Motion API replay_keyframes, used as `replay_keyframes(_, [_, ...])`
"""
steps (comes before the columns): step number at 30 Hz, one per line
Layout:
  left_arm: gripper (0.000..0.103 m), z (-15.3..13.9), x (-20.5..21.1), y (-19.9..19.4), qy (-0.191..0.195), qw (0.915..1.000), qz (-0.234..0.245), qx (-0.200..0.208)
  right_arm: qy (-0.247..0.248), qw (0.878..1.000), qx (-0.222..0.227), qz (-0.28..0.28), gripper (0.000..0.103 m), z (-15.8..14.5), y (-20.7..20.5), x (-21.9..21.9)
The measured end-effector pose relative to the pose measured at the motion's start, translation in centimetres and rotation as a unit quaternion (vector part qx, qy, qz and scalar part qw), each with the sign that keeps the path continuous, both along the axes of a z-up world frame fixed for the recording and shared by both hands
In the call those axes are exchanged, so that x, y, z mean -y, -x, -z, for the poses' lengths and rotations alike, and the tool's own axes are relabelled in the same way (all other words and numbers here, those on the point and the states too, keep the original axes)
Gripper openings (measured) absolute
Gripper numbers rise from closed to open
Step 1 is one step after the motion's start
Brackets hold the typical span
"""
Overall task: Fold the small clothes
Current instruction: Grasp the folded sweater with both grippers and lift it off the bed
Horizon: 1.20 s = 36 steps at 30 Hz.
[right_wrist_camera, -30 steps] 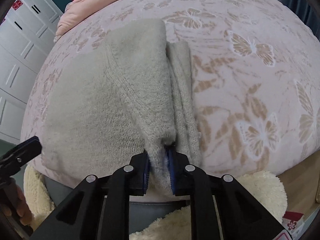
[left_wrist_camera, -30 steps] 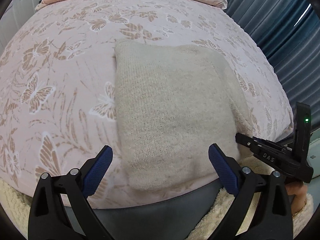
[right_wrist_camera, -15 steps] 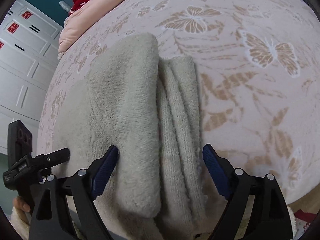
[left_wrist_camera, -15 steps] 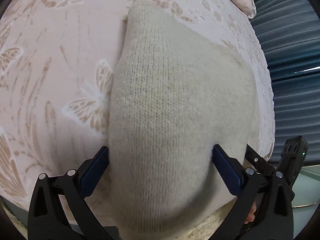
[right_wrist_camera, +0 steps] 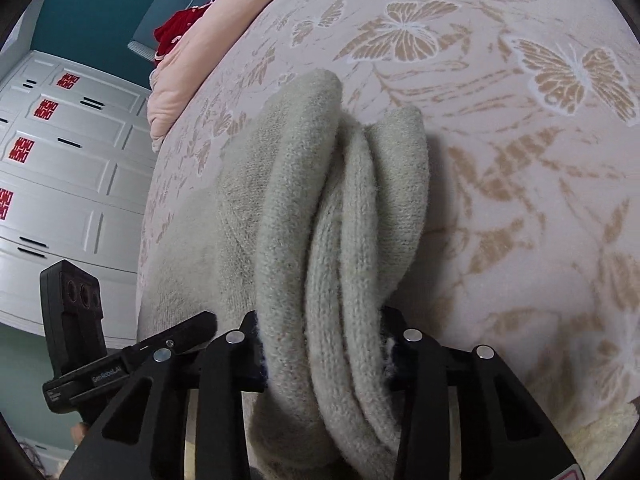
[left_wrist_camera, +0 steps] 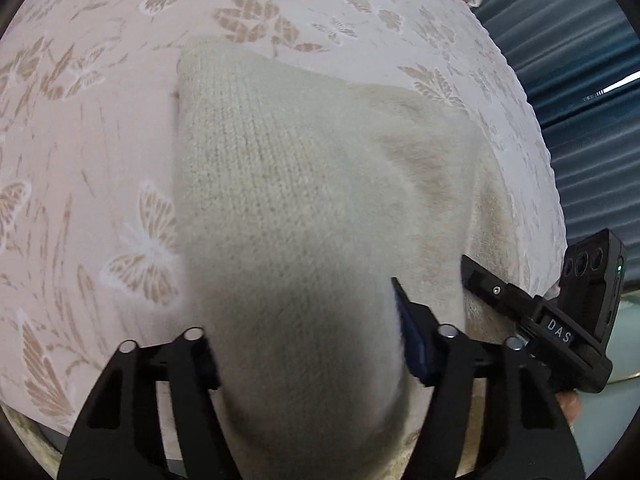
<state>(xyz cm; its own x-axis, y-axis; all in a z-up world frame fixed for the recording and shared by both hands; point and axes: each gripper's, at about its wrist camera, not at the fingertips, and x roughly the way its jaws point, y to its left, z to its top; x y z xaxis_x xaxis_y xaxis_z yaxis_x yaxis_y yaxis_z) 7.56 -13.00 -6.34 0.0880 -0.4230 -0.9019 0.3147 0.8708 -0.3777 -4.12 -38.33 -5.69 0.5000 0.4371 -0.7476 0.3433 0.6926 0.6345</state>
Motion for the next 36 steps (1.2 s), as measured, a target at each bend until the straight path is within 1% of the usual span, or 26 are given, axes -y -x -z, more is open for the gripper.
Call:
replay_keyframes(2, [0.051, -1.7, 0.5, 0.7, -0.007, 0.9996, 0.022, 0.019, 0.005, 1.0, 0.014, 0.003, 0.035, -1.6, 0.8, -0.5])
replay_keyframes(5, [0.049, -4.1, 0.9, 2.0, -0.009, 0.998, 0.045, 0.042, 0.018, 0.999, 0.031, 0.012, 0.035, -4.0, 2.6, -1.1])
replay_keyframes(8, [0.049, -6.4, 1.1, 3.6, 0.0, 0.9963, 0.064, 0.057, 0.024, 0.998, 0.049, 0.03, 0.035, -6.2, 5.1, -1.1])
replay_keyframes(12, [0.049, -9.1, 1.2, 5.7, 0.021, 0.9931, 0.087, 0.076, 0.025, 0.995, 0.074, 0.054, 0.035, -9.1, 8.2, -0.5])
replay_keyframes(17, [0.049, -12.5, 1.8, 8.0, 0.039, 0.9868, 0.111, 0.111, 0.056, 0.991, 0.101, 0.068, 0.036, -13.1, 10.8, -0.7])
replay_keyframes(19, [0.049, -13.7, 1.7, 8.5, 0.047, 0.9847, 0.114, 0.123, 0.062, 0.989, 0.114, 0.07, 0.036, -14.3, 11.5, -0.7])
replay_keyframes(22, [0.049, -14.6, 1.0, 8.7, 0.058, 0.9835, 0.106, 0.135, 0.056, 0.988, 0.121, 0.073, 0.036, -14.6, 11.2, -0.5])
replay_keyframes(25, [0.049, -14.4, -0.2, 7.9, 0.066, 0.9856, 0.088, 0.128, 0.058, 0.988, 0.125, 0.065, 0.036, -14.8, 10.3, -1.2])
replay_keyframes(27, [0.049, -14.6, -1.1, 7.3, 0.075, 0.9869, 0.074, 0.122, 0.07, 0.986, 0.138, 0.056, 0.036, -15.6, 9.7, -1.9])
replay_keyframes(29, [0.049, -15.4, -1.8, 7.0, 0.081, 0.986, 0.069, 0.129, 0.07, 0.984, 0.156, 0.052, 0.036, -16.9, 9.5, -2.3])
replay_keyframes(31, [0.049, -17.0, -2.3, 6.9, 0.091, 0.9827, 0.068, 0.146, 0.08, 0.98, 0.177, 0.049, 0.036, -18.8, 9.2, -2.6])
replay_keyframes(33, [0.049, -19.2, -2.6, 7.0, 0.107, 0.9772, 0.071, 0.169, 0.091, 0.974, 0.203, 0.052, 0.036, -21.0, 9.3, -2.8])
replay_keyframes(36, [0.049, -23.2, -3.3, 7.5, 0.134, 0.9649, 0.08, 0.211, 0.11, 0.96, 0.249, 0.058, 0.036, -24.9, 10.1, -3.4])
